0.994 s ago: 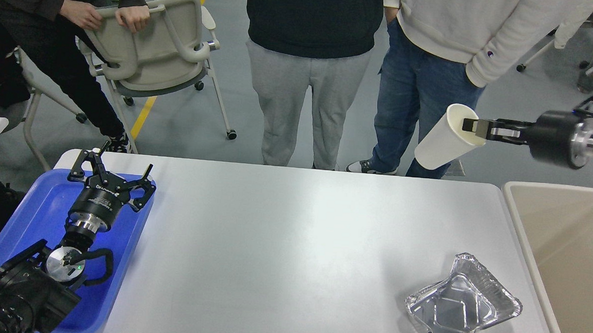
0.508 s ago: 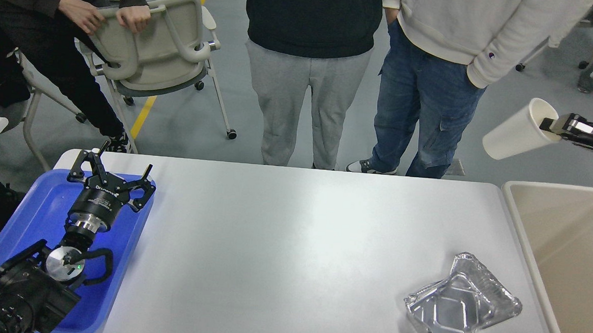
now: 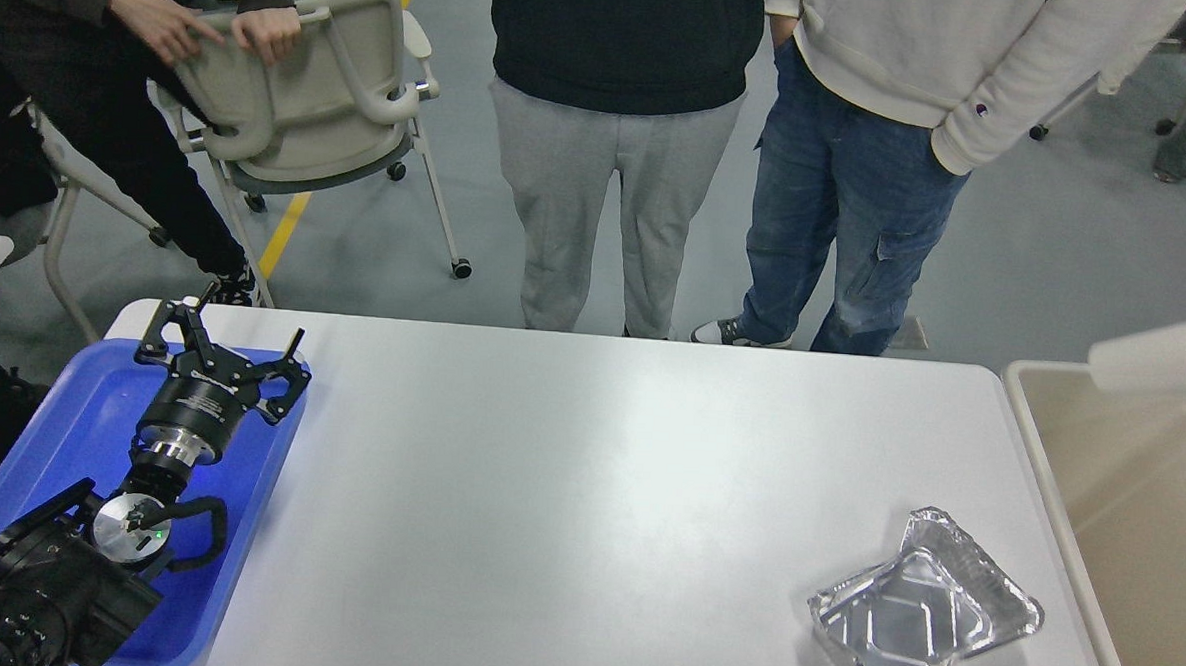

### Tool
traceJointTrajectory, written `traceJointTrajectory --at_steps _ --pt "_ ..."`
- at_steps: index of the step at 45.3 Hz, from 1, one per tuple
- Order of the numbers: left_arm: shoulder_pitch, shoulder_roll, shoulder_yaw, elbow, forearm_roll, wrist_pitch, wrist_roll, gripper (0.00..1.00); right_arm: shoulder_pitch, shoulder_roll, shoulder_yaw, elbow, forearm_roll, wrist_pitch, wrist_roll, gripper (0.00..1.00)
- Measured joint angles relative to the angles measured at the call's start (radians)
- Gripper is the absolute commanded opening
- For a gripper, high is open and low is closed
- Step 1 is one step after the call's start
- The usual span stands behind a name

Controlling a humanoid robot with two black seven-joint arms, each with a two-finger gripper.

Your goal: Tidy desktop

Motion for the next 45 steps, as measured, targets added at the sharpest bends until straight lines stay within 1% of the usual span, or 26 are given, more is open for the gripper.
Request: traceJointTrajectory --at_steps 4,7,12,14,21,33,34,35,36,37,38,41,45 --pt "0.000 0.000 0.000 0.000 0.000 0.000 0.000 1.00 -0.064 0.096 0.014 -0.147 0.071 -0.002 -0.018 0.00" --pt "0.000 0.000 0.000 0.000 0.000 0.000 0.000 1.00 -0.101 0.157 0.029 -0.230 0.104 -0.012 -0.030 0.00" --pt "0.000 0.000 0.000 0.000 0.000 0.000 0.000 1.00 -0.148 0.239 0.059 -0.321 0.140 -0.054 -0.053 0.00" --pt "0.000 0.000 0.000 0.000 0.000 0.000 0.000 1.00 -0.166 0.271 0.071 -0.352 0.152 -0.089 -0.065 0.00" --pt "0.000 0.000 0.000 0.000 0.000 0.000 0.000 1.00 -0.209 0.356 0.103 -0.409 0.176 -0.205 -0.092 0.00" --pt "0.000 0.000 0.000 0.000 0.000 0.000 0.000 1.00 -0.239 0.416 0.129 -0.442 0.190 -0.296 -0.109 0.00" --pt "0.000 0.000 0.000 0.000 0.000 0.000 0.000 1.00 -0.240 0.419 0.130 -0.443 0.191 -0.299 -0.109 0.10" --pt "0.000 0.000 0.000 0.000 0.000 0.000 0.000 1.00 -0.241 0.421 0.131 -0.444 0.191 -0.302 -0.110 0.30" --pt "0.000 0.000 0.000 0.000 0.000 0.000 0.000 1.00 -0.242 0.423 0.133 -0.446 0.192 -0.307 -0.110 0.54" --pt "0.000 0.000 0.000 0.000 0.000 0.000 0.000 1.00 -0.243 0.425 0.134 -0.447 0.192 -0.311 -0.111 0.73" --pt "0.000 0.000 0.000 0.000 0.000 0.000 0.000 1.00 -0.244 0.427 0.135 -0.447 0.192 -0.314 -0.111 0.84" --pt "0.000 0.000 0.000 0.000 0.000 0.000 0.000 1.00 -0.246 0.431 0.141 -0.451 0.193 -0.331 -0.112 0.99" --pt "0.000 0.000 0.000 0.000 0.000 0.000 0.000 1.00 -0.248 0.435 0.146 -0.452 0.194 -0.358 -0.113 1.00"
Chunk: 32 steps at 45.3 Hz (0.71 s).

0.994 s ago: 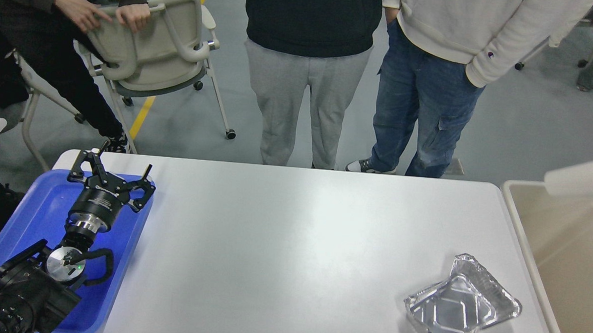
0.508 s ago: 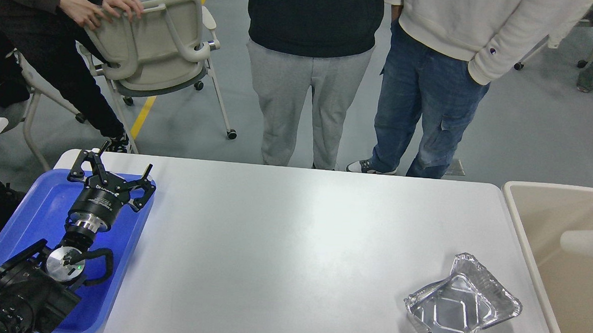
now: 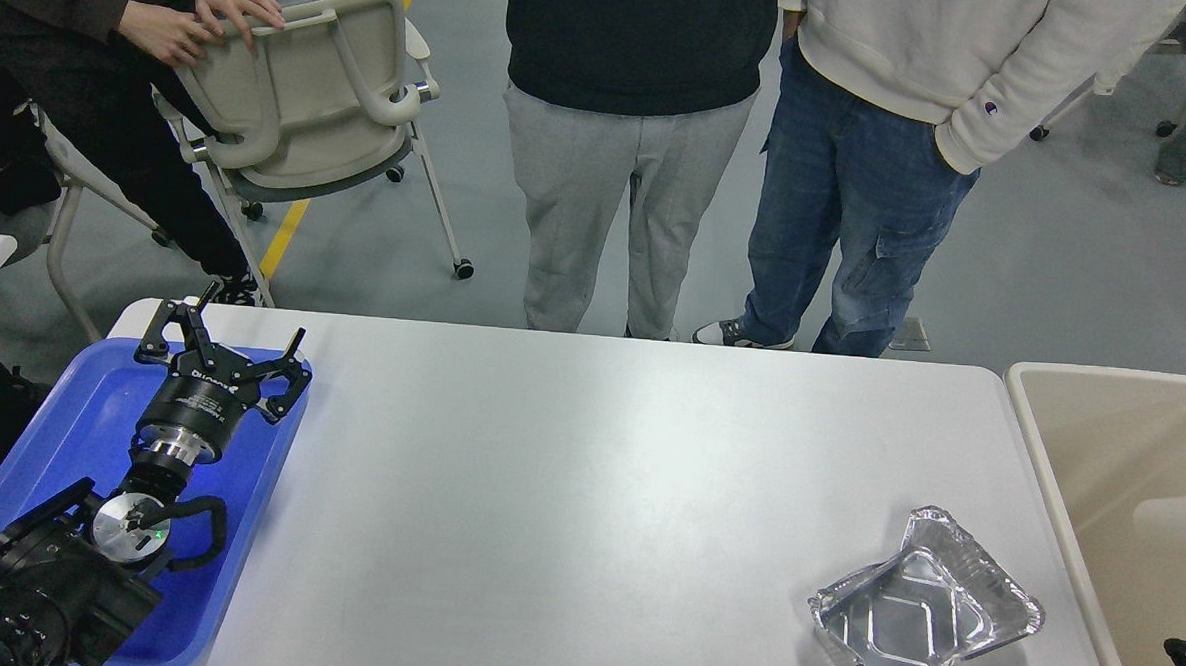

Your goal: Tidy desktop

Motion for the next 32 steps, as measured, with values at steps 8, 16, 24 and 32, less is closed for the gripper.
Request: traceJointTrajectory --at_steps 8,16,24,32 --pt "0.000 0.000 0.000 0.000 0.000 0.000 0.001 1.00 -0.002 0.004 0.007 -0.001 0.001 -0.035 -0.001 1.00" --pt "0.000 0.000 0.000 0.000 0.000 0.000 0.001 1.00 0.002 0.003 0.040 -0.001 0.011 -0.042 0.004 0.99" --pt "0.000 0.000 0.000 0.000 0.000 0.000 0.001 1.00 0.039 -0.039 0.162 0.007 0.045 0.045 0.017 0.99" --pt "-0.001 0.001 0.000 0.000 -0.001 0.000 0.000 1.00 0.070 -0.140 0.354 0.137 0.057 0.186 0.061 1.00"
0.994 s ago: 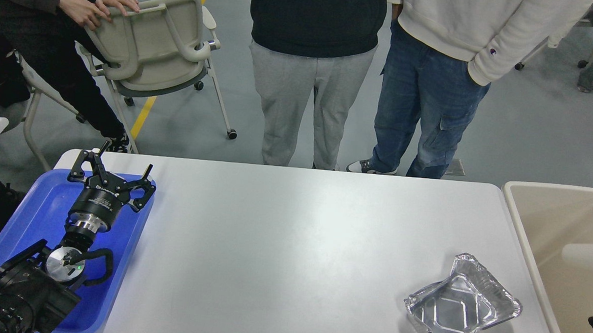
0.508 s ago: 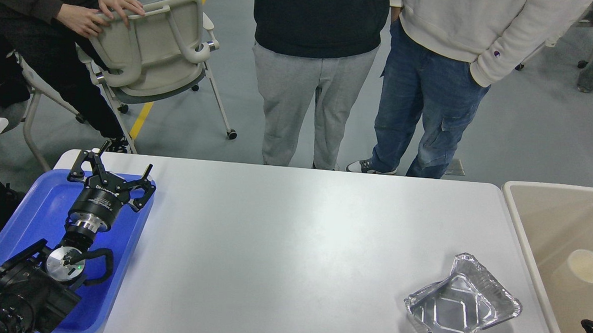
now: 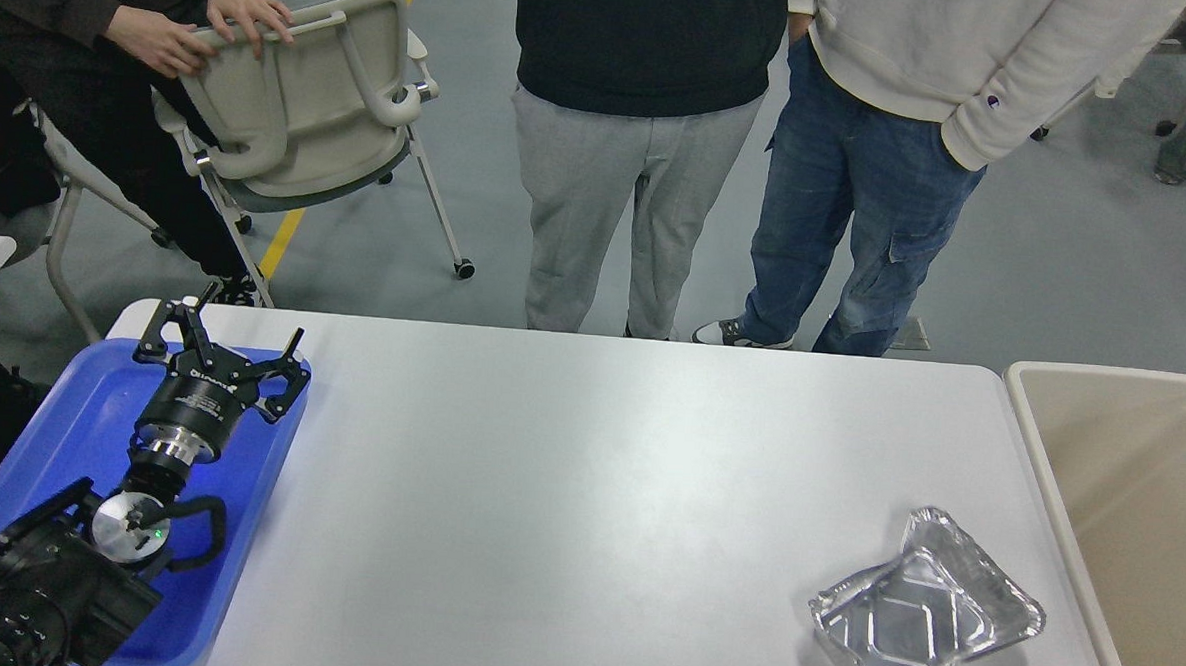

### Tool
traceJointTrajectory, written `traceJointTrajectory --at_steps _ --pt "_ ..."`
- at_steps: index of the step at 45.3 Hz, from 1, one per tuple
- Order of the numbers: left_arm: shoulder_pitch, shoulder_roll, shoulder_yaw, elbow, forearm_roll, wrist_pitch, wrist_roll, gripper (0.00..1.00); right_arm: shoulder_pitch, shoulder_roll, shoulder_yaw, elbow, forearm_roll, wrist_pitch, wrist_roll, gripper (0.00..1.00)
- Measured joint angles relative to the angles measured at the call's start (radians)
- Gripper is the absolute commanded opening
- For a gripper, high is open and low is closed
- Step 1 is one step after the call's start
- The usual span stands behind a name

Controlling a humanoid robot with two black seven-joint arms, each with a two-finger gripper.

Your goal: Tidy desktop

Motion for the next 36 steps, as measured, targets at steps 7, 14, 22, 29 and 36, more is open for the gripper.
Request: traceJointTrajectory --at_steps 7,14,22,29,36 --pt "0.000 0.000 0.000 0.000 0.000 0.000 0.000 1.00 -0.038 -0.069 0.230 0.244 -0.051 0.083 0.047 1.00" --pt "0.001 0.000 0.000 0.000 0.000 0.000 0.000 1.00 -0.113 -0.035 0.507 0.485 -0.229 0.116 0.070 1.00" --pt "0.001 0.000 0.000 0.000 0.000 0.000 0.000 1.00 -0.203 0.092 0.765 0.664 -0.370 0.139 0.085 1.00" --pt "0.001 0.000 0.000 0.000 0.000 0.000 0.000 1.00 -0.272 0.185 0.866 0.729 -0.422 0.151 0.090 1.00" --pt "0.001 0.000 0.000 0.000 0.000 0.000 0.000 1.00 -0.318 0.234 0.900 0.761 -0.449 0.158 0.092 1.00"
